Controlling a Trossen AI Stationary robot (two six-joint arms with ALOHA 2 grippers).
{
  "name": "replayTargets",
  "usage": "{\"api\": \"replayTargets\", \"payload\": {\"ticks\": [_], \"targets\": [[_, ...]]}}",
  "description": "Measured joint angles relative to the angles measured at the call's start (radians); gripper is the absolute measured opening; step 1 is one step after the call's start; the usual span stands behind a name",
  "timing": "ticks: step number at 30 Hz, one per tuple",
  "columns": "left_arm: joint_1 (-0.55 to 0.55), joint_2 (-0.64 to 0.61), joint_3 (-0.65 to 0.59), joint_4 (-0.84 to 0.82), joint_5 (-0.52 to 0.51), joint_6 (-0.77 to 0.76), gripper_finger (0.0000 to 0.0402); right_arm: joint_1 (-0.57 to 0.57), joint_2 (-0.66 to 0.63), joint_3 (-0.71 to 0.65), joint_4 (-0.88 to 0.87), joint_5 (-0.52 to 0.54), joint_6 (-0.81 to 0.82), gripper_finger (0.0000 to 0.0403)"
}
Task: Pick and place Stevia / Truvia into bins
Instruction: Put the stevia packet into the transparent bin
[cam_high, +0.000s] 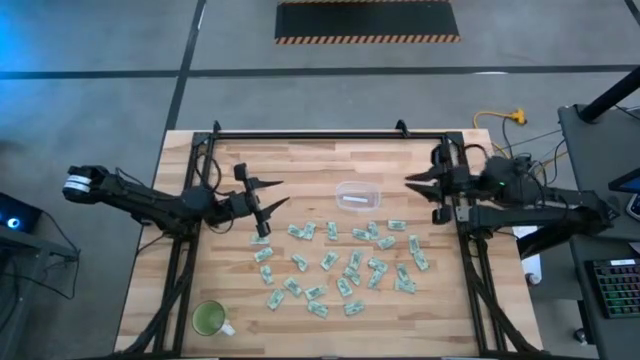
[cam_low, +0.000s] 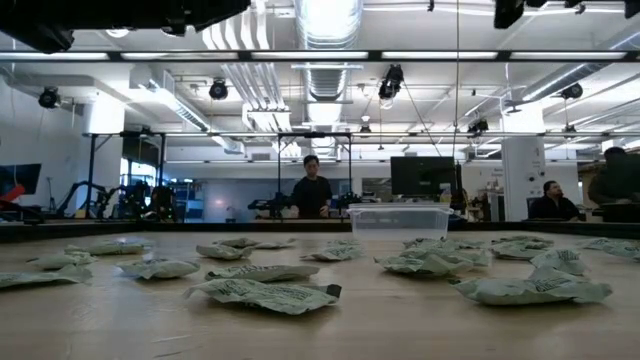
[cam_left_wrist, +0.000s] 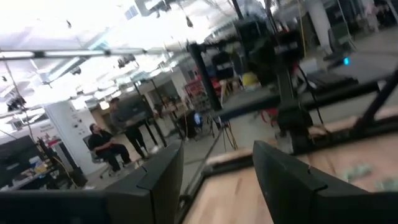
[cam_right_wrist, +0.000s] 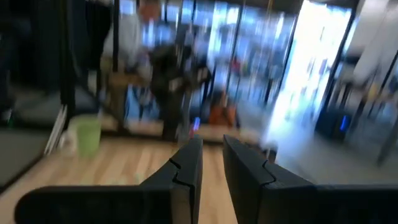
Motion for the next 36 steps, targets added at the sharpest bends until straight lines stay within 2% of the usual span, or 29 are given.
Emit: {"api": "replayTargets", "payload": {"ticks": [5,10,17,26,31,36], "targets": [[0.000,0.001,-0.008,-0.099,-0.005,-0.002,0.0178,0.024,0.172,0.101,-0.177,0.001,0.012,0.0054],[0.000,0.002,-0.008,-0.194,-0.005,-0.010,0.0178,0.056,0.329,0.156,-0.188,0.006,-0.013,0.0054],[0.000,0.002,-0.009,-0.389,-0.005,-0.131,0.0178,0.068,0.500,0.188,-0.238,0.020,0.023,0.0054],[0.000,0.031,-0.010,-0.574,-0.005,-0.325,0.0178,0.136,0.610,0.188,-0.508,0.307,0.142,0.0054],[0.000,0.068,-0.012,-0.599,-0.005,-0.371,0.0178,0.172,0.624,0.186,-0.677,0.325,0.263,0.0054],[0.000,0.114,-0.009,-0.592,-0.005,-0.371,0.0178,0.193,0.632,0.159,-0.709,0.323,0.323,0.0054]]}}
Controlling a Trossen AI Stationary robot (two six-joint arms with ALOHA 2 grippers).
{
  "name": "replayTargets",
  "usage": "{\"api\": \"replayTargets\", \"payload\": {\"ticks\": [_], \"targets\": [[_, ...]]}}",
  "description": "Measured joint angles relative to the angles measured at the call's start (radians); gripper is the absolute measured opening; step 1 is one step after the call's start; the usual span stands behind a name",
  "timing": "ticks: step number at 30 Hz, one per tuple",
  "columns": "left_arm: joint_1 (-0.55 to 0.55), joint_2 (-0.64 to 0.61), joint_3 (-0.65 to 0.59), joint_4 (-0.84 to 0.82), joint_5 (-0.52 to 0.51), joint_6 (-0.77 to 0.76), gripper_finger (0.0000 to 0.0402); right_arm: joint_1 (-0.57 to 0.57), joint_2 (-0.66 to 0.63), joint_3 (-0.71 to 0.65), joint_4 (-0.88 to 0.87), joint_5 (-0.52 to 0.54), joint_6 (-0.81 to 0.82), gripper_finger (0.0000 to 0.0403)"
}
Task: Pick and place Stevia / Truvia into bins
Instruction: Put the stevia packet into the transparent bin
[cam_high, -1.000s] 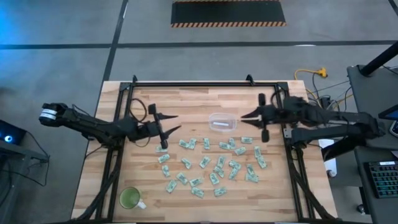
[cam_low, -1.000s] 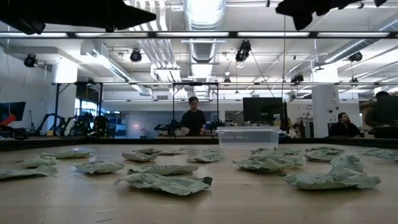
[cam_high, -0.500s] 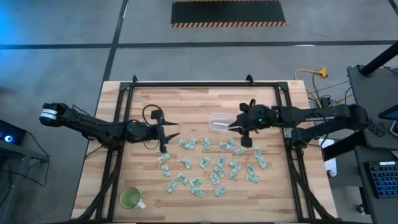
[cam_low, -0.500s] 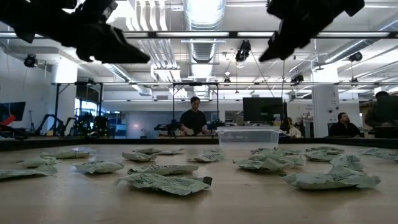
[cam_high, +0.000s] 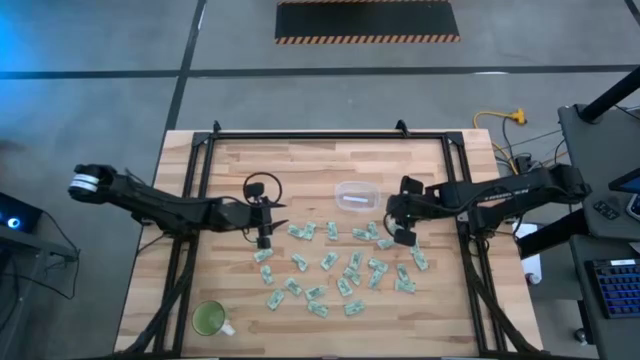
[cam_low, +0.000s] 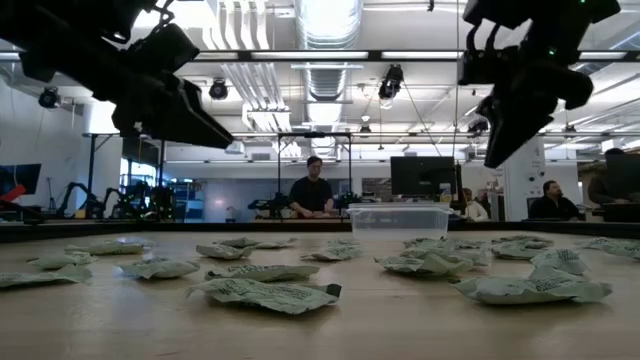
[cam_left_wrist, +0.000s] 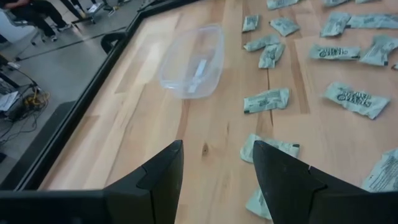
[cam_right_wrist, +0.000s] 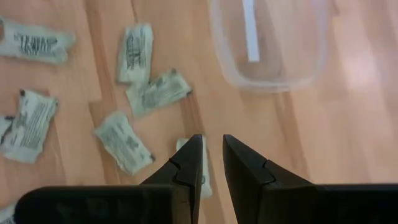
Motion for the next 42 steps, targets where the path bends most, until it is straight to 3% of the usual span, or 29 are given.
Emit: {"api": "replayTargets", "payload": {"ticks": [7,17,42], "targets": [[0.000,0.041,0.006,0.057,0.001,0.001,0.0178,0.012,0.000,-0.088,0.009,-0.006,0.029,0.0054],[0.000,0.046,0.007,0.109,0.002,0.001,0.0178,0.012,0.001,-0.239,0.218,-0.008,-0.018,0.0054],[0.000,0.046,0.007,0.126,0.002,0.001,0.0178,0.012,0.001,-0.301,0.296,-0.008,-0.004,0.0054]]}}
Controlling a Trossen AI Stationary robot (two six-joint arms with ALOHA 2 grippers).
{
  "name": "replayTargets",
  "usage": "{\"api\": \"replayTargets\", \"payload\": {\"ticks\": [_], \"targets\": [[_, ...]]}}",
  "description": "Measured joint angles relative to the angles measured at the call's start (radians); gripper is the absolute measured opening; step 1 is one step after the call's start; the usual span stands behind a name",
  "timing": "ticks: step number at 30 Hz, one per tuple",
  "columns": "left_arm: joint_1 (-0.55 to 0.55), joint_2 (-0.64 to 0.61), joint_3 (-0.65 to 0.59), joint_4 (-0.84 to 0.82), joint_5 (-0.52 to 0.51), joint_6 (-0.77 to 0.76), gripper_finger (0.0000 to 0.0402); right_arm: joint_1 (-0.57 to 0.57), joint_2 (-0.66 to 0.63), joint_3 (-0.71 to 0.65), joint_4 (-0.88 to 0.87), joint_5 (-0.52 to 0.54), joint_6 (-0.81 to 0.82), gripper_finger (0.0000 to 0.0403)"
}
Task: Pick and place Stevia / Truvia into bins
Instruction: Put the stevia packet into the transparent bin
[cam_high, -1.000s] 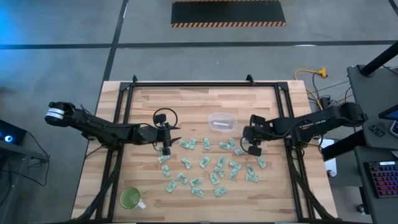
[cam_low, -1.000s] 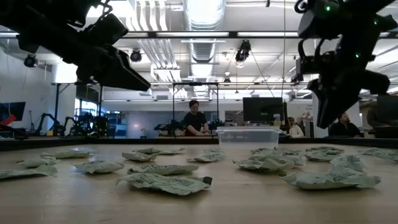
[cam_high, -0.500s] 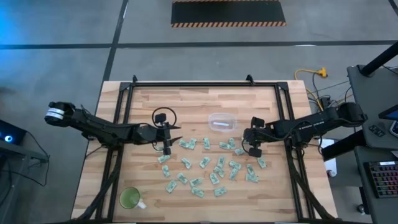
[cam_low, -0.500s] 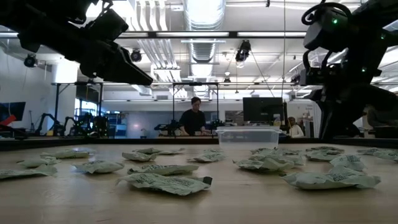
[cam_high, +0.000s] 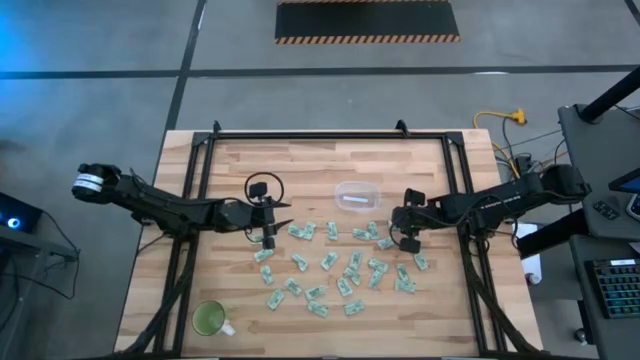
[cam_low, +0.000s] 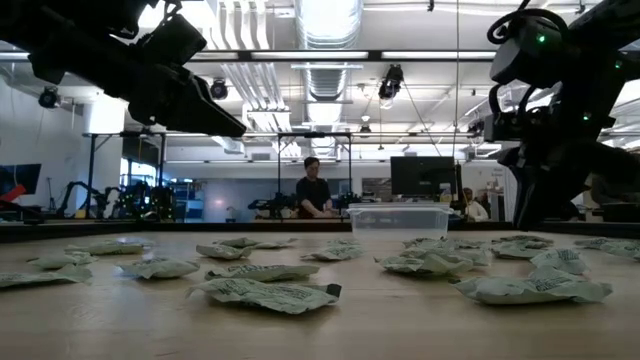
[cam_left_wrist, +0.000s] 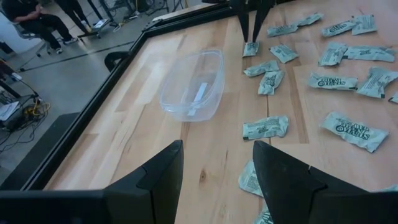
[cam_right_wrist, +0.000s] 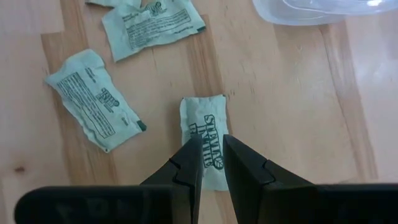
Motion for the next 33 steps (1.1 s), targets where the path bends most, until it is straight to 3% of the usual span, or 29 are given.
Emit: {"api": "replayTargets", "payload": {"ticks": [17,24,33], "targets": [[0.000,0.000,0.000,0.001,0.000,0.000,0.0178,0.000,0.000,-0.072,0.084,-0.022,0.031,0.0054],[0.000,0.000,0.000,0.001,0.000,0.000,0.0178,0.000,0.000,-0.068,0.078,-0.018,0.029,0.0013],[0.000,0.000,0.000,0.001,0.000,-0.001,0.0178,0.000,-0.003,-0.023,0.076,-0.015,0.003,0.0009]]}}
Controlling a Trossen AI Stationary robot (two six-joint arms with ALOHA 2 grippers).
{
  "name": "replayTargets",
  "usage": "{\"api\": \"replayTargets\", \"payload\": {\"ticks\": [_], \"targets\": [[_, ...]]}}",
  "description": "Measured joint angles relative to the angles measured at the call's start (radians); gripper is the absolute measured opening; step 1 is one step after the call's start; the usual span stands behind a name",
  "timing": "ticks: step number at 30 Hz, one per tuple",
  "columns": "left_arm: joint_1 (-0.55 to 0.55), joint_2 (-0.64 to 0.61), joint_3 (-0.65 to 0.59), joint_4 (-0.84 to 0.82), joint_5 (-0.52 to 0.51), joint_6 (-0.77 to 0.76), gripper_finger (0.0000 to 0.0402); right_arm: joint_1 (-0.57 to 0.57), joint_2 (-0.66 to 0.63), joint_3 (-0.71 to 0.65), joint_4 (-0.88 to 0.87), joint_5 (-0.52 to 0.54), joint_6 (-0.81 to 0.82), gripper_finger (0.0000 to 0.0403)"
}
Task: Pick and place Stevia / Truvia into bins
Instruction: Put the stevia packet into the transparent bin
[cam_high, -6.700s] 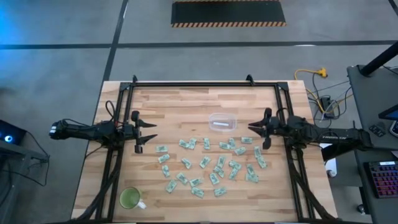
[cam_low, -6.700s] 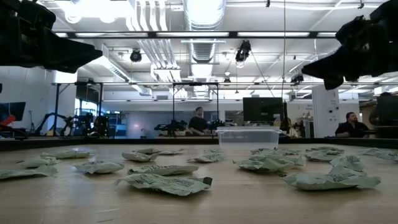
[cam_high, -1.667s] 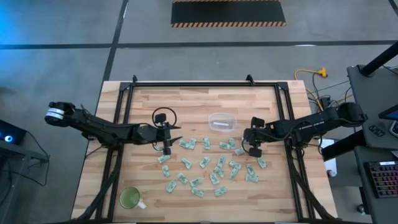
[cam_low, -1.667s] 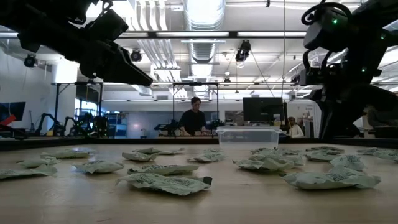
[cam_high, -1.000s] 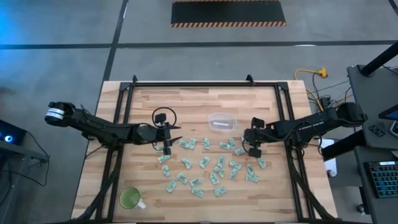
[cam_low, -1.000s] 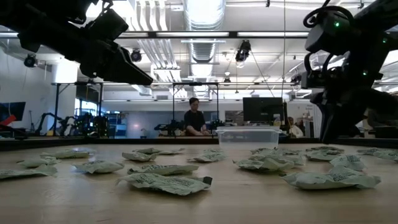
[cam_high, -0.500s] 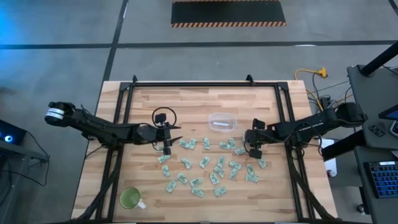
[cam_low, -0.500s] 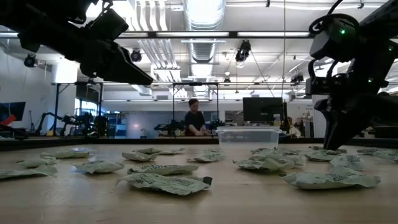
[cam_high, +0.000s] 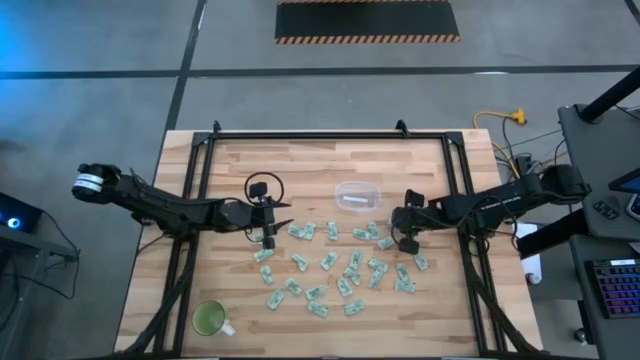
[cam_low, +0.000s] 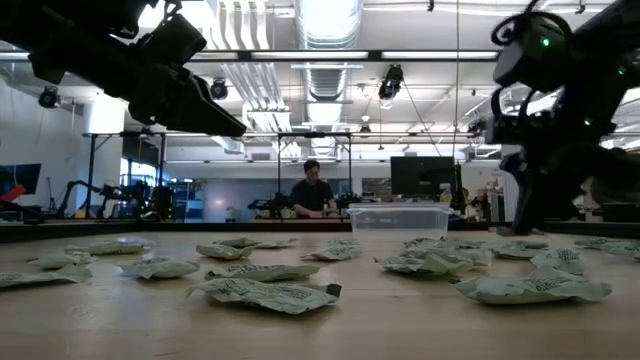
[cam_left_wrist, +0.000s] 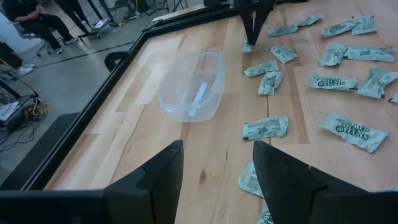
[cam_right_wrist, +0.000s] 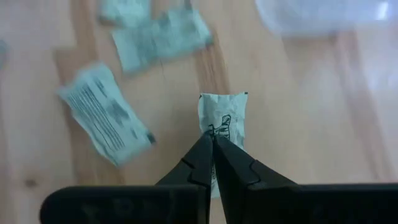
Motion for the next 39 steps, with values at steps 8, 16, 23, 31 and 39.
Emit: {"api": "replayTargets", "payload": {"ticks": [8,16,23,31,39], "targets": [[0.000,0.000,-0.001,-0.001,0.000,0.000,0.0178,0.000,-0.001,0.173,-0.041,0.053,-0.126,0.0008],[0.000,0.000,-0.002,-0.001,0.000,0.000,0.0178,-0.042,0.024,0.240,0.138,0.147,-0.302,0.0009],[0.000,0.000,-0.002,0.001,0.000,0.000,0.0178,-0.130,0.169,0.242,0.286,0.153,-0.360,0.0009],[0.000,0.000,-0.003,0.005,0.000,-0.001,0.0178,-0.184,0.329,0.280,0.284,0.160,-0.353,0.0022],[0.000,0.000,-0.003,0.019,0.000,-0.001,0.0178,-0.183,0.335,0.309,0.282,0.221,-0.393,0.0072]]}}
